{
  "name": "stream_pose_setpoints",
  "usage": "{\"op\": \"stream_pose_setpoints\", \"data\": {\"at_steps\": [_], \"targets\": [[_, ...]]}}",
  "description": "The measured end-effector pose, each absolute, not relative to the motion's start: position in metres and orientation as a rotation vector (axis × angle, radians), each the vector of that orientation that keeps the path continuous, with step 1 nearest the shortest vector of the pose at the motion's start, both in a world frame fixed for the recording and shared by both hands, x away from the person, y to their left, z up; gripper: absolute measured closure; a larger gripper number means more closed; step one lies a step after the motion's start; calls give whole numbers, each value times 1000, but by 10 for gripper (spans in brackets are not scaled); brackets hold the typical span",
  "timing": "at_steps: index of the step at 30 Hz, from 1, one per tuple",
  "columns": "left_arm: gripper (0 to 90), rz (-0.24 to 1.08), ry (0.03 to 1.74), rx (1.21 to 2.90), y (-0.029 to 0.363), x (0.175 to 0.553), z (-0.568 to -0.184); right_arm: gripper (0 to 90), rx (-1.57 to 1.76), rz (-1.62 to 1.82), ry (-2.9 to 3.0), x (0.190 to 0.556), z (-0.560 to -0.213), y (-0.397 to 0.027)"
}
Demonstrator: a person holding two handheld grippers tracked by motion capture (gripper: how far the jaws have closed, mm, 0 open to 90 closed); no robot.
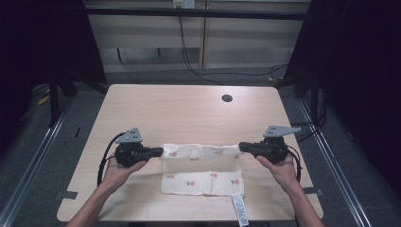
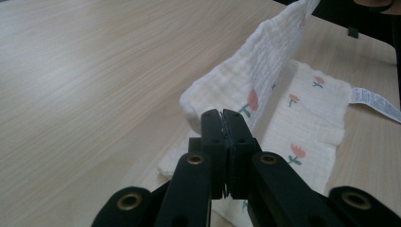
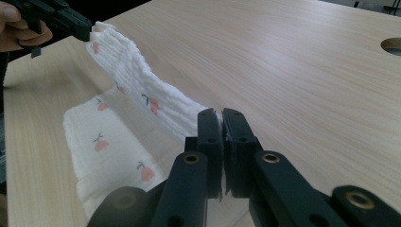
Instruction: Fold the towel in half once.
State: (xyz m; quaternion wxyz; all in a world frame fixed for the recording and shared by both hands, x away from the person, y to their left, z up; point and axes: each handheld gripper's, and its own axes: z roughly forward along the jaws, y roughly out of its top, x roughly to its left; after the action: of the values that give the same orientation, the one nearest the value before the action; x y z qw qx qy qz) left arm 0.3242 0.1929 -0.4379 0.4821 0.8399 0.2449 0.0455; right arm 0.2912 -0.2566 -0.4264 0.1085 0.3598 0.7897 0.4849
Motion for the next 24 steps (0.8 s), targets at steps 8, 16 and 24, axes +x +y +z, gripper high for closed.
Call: {"op": "stream_pose_setpoints", "data": {"at_steps": [8, 16, 24], "targets": [[889, 100, 586, 2099, 191, 314, -450, 866, 1039, 1382, 2374, 277, -434, -253], [889, 107, 590, 2120, 193, 308, -458, 866, 1044, 1363, 2393, 267, -443, -252], [888, 93, 573, 2138, 185, 305, -465, 862, 1063, 1317, 2445, 260, -462, -251]]}}
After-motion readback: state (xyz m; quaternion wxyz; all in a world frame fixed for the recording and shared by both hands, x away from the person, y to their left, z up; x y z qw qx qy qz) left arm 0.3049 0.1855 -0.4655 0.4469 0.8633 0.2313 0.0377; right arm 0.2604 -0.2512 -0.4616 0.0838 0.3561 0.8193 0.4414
